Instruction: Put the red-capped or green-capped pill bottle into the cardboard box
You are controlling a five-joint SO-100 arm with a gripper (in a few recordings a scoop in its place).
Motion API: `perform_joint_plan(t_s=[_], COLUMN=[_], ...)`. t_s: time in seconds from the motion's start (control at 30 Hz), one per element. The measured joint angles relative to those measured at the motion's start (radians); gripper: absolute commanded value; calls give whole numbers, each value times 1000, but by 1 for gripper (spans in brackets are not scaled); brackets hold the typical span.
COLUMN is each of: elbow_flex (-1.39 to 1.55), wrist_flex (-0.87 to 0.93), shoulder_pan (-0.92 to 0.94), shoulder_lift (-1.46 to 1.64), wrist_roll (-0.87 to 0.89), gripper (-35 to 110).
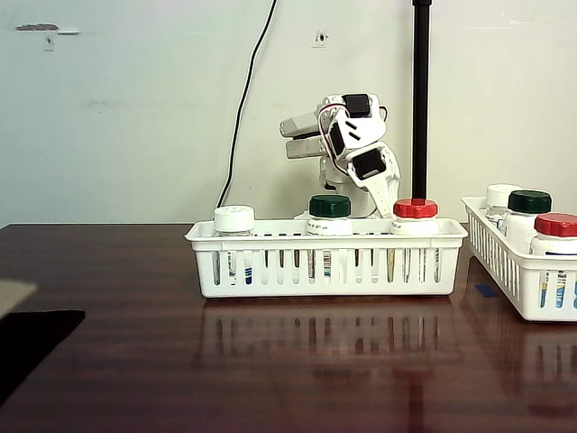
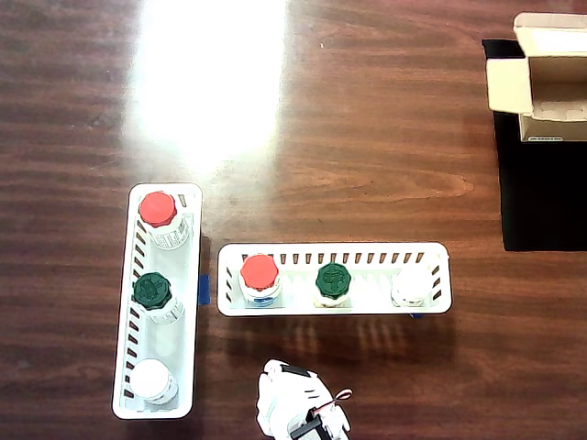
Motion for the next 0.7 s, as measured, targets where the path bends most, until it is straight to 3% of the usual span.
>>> perform_joint_plan(t_s=[0.1, 0.3, 0.7], elbow_flex=[0, 2, 2], wrist_flex=[0, 0, -2], shoulder_pan=[31, 319, 353], shoulder_lift=[0, 0, -2], wrist_roll=[40, 301, 344], gripper=[0, 0, 0])
